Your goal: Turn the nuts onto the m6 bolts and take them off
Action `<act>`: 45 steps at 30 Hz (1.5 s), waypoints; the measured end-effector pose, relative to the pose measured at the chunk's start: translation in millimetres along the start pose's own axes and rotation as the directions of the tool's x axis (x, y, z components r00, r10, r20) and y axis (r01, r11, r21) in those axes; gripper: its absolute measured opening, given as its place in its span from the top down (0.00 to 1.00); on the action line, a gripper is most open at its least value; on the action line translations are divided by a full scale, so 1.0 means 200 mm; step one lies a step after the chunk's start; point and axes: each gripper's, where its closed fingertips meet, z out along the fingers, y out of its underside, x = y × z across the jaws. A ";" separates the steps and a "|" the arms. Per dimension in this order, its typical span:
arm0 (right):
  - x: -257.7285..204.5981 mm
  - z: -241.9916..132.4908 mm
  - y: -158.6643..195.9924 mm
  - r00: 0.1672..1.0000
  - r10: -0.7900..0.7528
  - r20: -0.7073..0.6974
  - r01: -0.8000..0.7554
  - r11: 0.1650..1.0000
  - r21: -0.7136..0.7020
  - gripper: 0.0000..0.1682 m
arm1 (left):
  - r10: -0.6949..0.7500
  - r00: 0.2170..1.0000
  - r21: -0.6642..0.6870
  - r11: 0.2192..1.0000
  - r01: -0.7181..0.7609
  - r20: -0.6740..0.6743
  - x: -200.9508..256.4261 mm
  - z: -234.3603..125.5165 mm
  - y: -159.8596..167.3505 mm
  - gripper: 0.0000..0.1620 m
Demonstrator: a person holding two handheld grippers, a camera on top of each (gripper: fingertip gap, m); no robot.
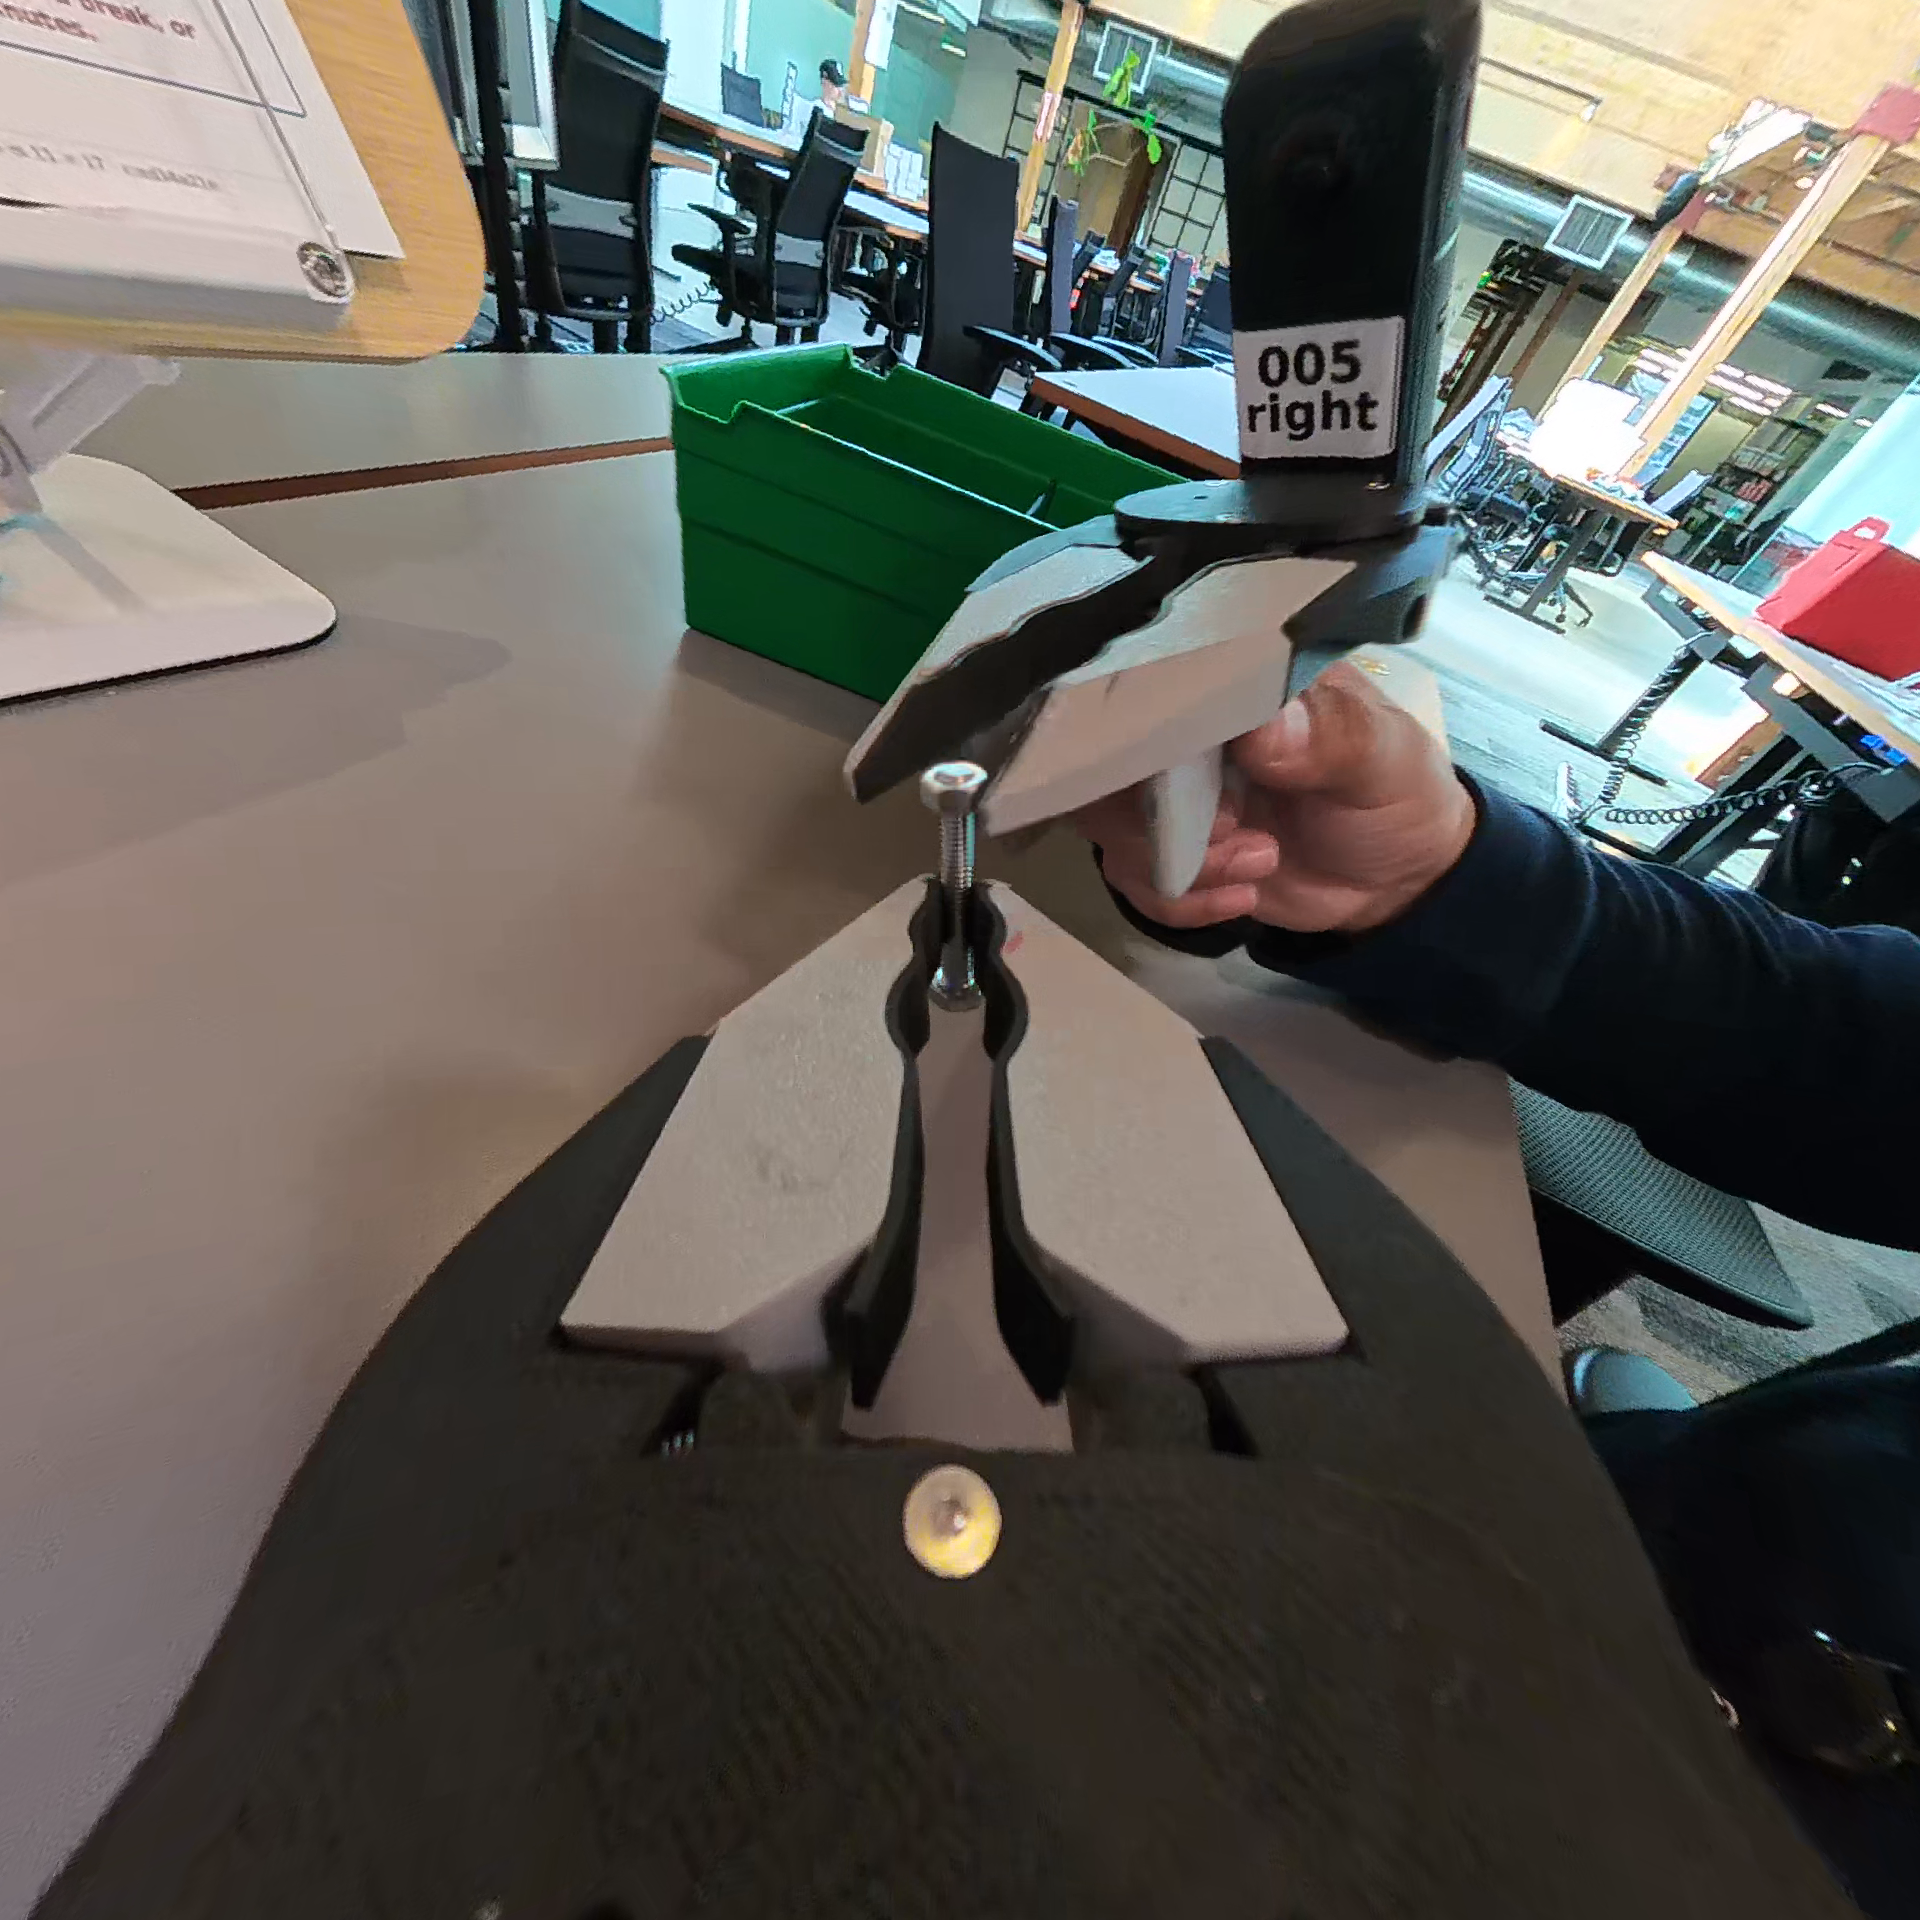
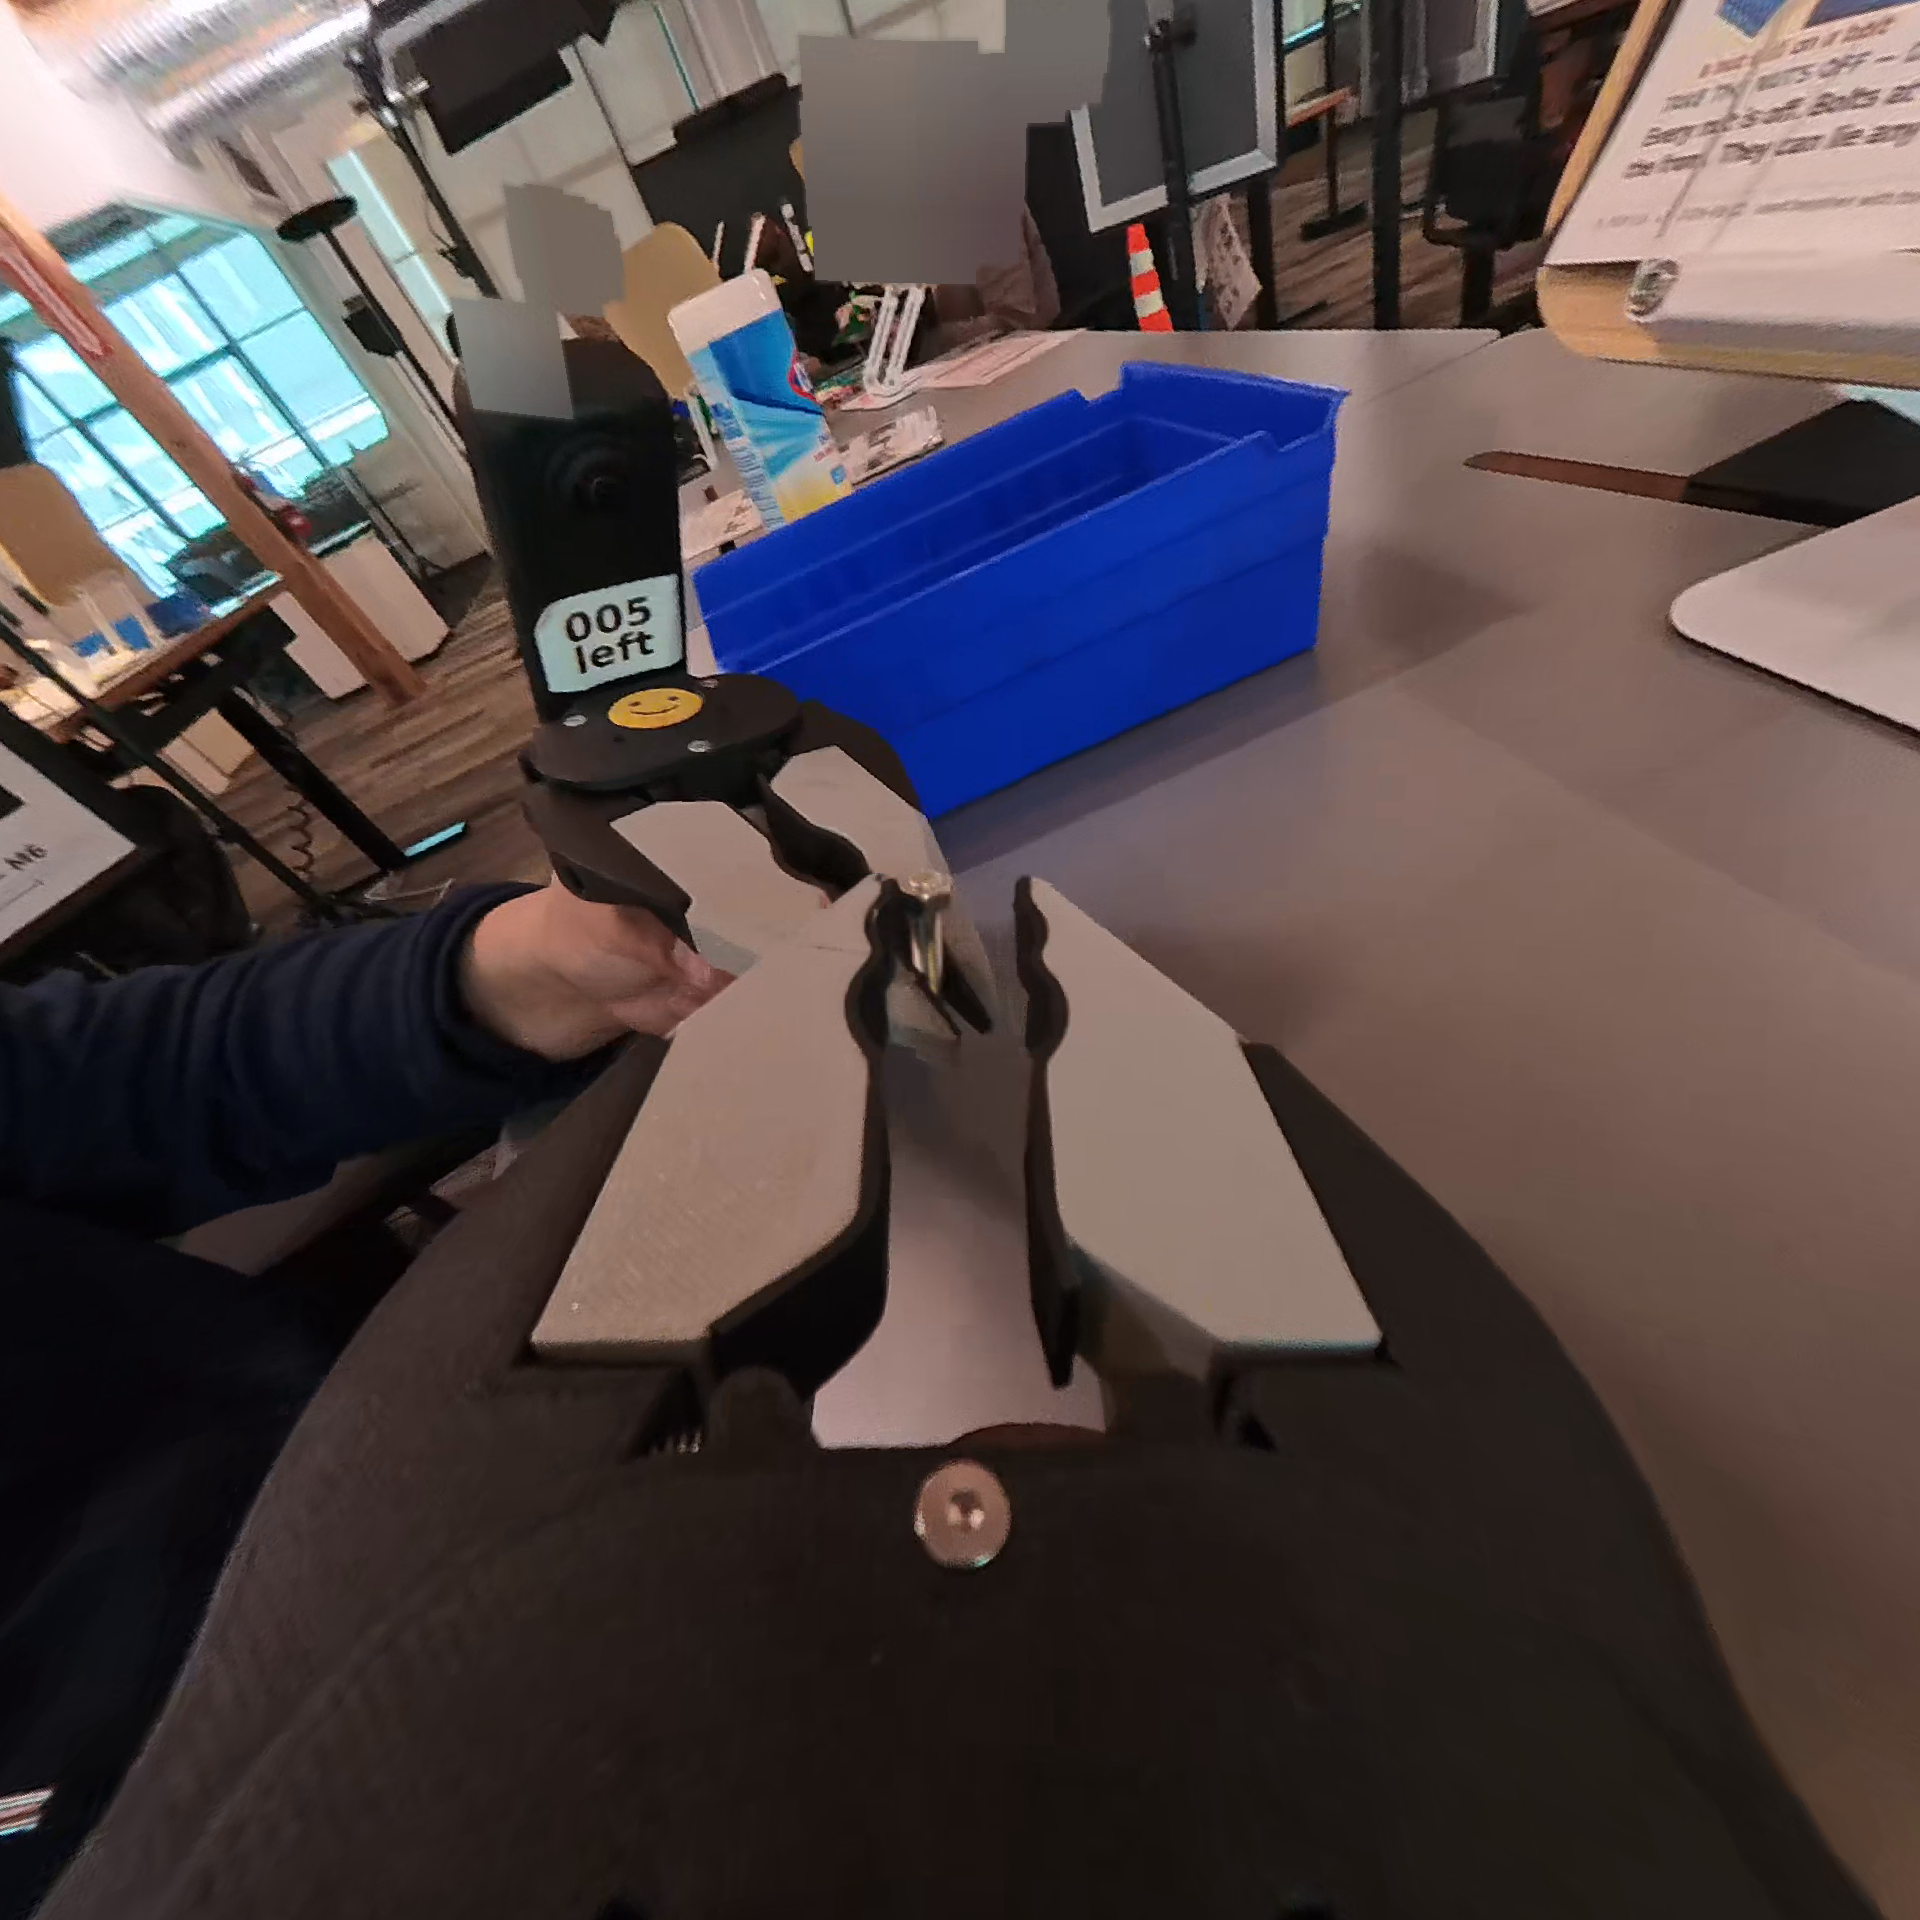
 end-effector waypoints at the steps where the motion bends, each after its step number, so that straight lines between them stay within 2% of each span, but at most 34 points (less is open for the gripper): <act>1: 0.02 -0.02 0.00 1.000 0.011 -0.005 -0.011 1.000 0.006 0.88 | -0.009 1.000 0.005 1.000 0.009 0.008 -0.01 -0.01 0.00 0.98; 2: 0.04 -0.04 -0.01 1.000 0.025 -0.012 -0.025 1.000 0.018 0.91 | -0.021 1.000 0.013 1.000 0.021 0.007 -0.02 -0.01 -0.01 0.98; 7: 0.01 -0.09 -0.09 0.999 0.039 0.034 -0.042 0.994 0.098 0.91 | -0.008 0.999 0.007 1.000 0.008 0.033 -0.04 -0.02 0.00 0.98; 12: -0.06 0.00 -0.02 0.999 -0.015 0.045 0.013 0.999 0.029 0.88 | 0.007 1.000 -0.005 1.000 -0.007 0.024 -0.02 0.00 0.01 0.98; 17: -0.08 0.04 -0.02 0.994 0.045 0.098 -0.048 0.998 0.030 0.87 | 0.031 1.000 -0.013 0.999 -0.031 -0.006 0.03 0.02 0.01 0.98; 20: -0.06 0.01 -0.05 0.997 0.020 0.069 -0.024 0.998 0.053 0.86 | 0.043 0.999 -0.022 0.999 -0.043 0.006 0.02 0.03 0.02 0.98; 25: -0.03 -0.06 -0.05 0.997 0.031 0.064 -0.035 0.998 0.057 0.89 | 0.040 0.998 -0.020 0.999 -0.039 0.047 -0.03 0.01 0.02 0.98; 28: -0.05 -0.02 -0.01 0.998 0.000 0.061 0.000 1.000 0.012 0.90 | 0.046 0.998 -0.024 0.999 -0.045 0.041 -0.02 0.01 0.02 0.98; 33: -0.09 0.06 0.01 0.997 0.002 0.080 -0.002 1.000 -0.007 0.85 | 0.062 0.998 -0.034 0.998 -0.061 0.014 0.02 0.03 0.02 0.98; 36: -0.06 0.04 0.00 0.999 -0.015 0.048 0.015 1.000 0.006 0.84 | 0.066 0.997 -0.032 0.997 -0.065 0.026 0.01 0.02 0.02 0.98; 40: -0.02 -0.05 -0.06 0.999 0.025 0.045 -0.028 0.998 0.060 0.85 | 0.048 0.997 -0.017 0.999 -0.047 0.053 -0.03 0.00 0.01 0.98; 45: -0.04 -0.02 -0.01 0.999 -0.010 0.042 0.010 1.000 0.019 0.90 | 0.074 0.995 -0.039 0.997 -0.072 0.072 -0.03 0.01 0.02 0.98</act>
